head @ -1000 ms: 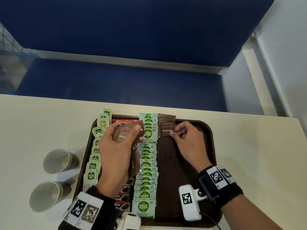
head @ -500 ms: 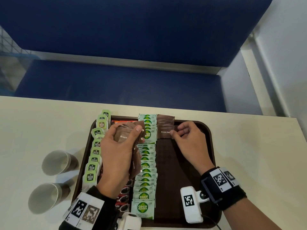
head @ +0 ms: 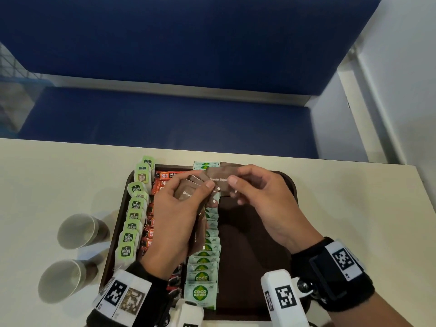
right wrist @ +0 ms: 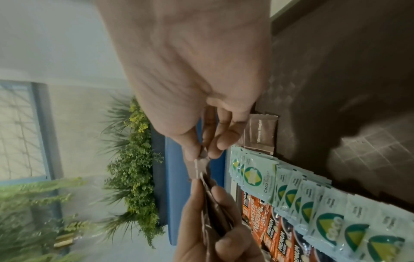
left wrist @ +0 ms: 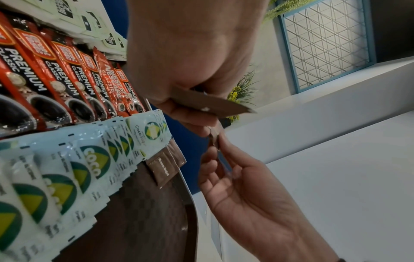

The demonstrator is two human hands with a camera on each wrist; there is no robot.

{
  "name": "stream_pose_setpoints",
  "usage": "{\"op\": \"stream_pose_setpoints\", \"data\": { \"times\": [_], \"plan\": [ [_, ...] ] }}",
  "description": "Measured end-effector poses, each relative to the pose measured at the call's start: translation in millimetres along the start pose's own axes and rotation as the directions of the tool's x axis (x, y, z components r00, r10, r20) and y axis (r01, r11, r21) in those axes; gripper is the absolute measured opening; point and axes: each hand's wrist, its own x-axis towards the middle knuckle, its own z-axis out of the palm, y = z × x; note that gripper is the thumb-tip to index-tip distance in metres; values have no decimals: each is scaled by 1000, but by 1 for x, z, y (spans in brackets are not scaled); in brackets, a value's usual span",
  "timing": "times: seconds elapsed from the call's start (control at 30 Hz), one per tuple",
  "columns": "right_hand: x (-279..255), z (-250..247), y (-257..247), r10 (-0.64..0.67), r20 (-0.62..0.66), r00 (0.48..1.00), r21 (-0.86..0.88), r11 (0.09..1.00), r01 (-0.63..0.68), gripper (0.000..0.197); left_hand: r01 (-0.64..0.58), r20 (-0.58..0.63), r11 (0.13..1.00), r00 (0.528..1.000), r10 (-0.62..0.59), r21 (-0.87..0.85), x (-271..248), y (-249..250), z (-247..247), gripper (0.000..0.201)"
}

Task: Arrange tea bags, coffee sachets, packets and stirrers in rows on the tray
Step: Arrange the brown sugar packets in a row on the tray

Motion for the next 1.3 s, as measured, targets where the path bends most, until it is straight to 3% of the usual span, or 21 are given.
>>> {"op": "stream_pose_setpoints", "data": {
  "times": [0.13,0.3,0.53,0.9,1.3],
  "plan": [
    [4,-11,4,0,-61,998,3,1000,1,11,32,-68,999,997,-33,-14,4,2,-5,29],
    [13,-22,16,0,-89,996,-214,977,-20,7,62,-55,998,996,-64,-34,4,6,-8,29],
    [28,-22,52,-43,-82,996,-510,860,-5,4,47,-78,998,996,-50,-32,4,6,-8,30],
    [30,-9,70,-142,-218,966,-517,856,9,16,27,-76,999,997,-29,-30,7,10,-7,31],
    [26,-9,72,-151,-246,957,-539,843,-6,38,30,-80,999,996,-32,-25,5,6,-10,28]
  ]
}}
